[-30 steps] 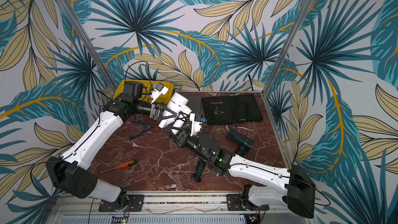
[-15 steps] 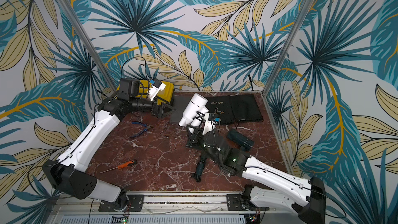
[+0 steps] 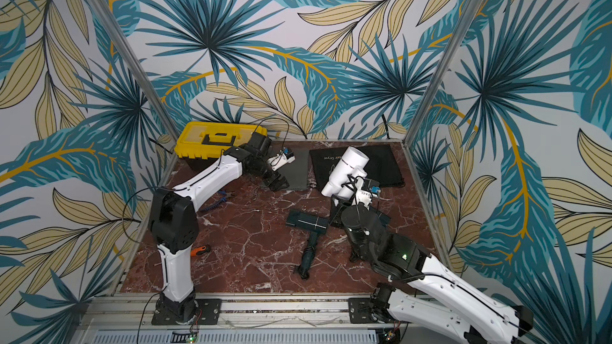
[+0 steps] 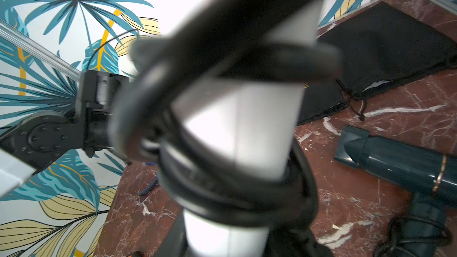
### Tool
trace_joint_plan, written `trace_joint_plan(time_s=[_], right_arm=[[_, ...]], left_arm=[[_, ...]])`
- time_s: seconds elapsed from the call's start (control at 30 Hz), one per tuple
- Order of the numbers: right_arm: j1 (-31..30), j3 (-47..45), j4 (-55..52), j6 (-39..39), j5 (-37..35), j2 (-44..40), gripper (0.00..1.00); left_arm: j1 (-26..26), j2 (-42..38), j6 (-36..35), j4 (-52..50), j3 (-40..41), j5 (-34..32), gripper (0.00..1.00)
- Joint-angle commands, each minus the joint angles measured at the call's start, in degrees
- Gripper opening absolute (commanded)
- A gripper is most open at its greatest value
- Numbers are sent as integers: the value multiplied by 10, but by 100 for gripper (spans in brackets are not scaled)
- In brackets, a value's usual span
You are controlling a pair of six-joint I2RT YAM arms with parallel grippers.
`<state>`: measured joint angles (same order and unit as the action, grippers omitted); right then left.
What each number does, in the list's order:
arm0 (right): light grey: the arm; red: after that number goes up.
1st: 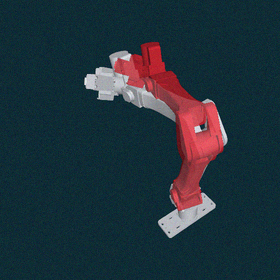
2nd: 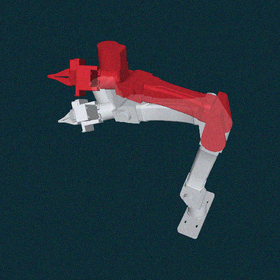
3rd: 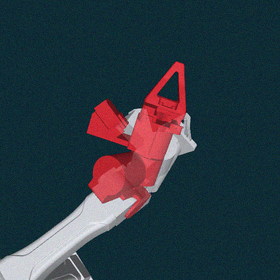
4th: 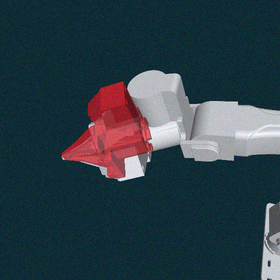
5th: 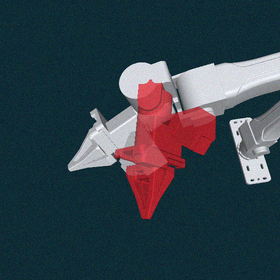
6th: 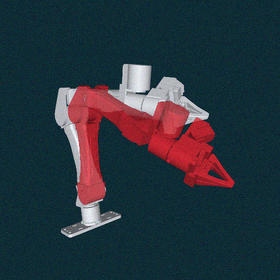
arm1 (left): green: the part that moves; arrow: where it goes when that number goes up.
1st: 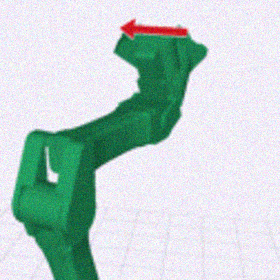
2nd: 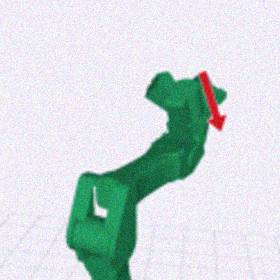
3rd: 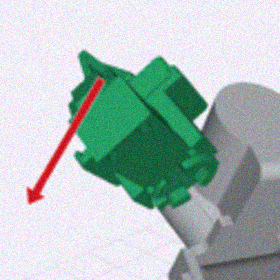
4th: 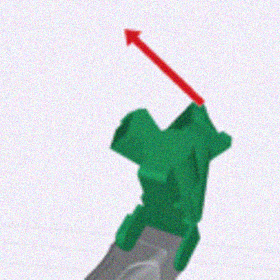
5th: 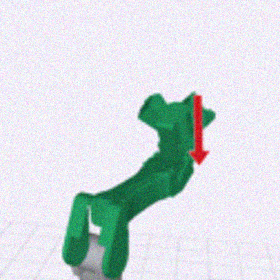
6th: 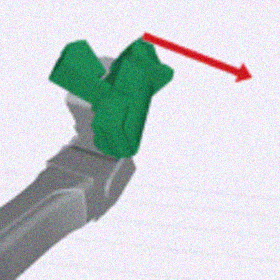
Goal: Pack away hair dryers
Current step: Adjust the hair dryer, then pick up the drawstring bag from the center of the board.
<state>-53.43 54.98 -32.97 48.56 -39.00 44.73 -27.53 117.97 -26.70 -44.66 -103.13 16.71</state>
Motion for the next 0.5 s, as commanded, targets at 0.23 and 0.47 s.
trace_joint_plan(time_s=[0.23, 0.47], right_arm=[[2, 3, -18, -4, -32, -19, 0], [2, -13, -30, 3, -35, -52, 0]], left_arm=[[-27, 132, -107, -6, -129, -109, 59], [-26, 151, -158, -6, -112, -104, 41]])
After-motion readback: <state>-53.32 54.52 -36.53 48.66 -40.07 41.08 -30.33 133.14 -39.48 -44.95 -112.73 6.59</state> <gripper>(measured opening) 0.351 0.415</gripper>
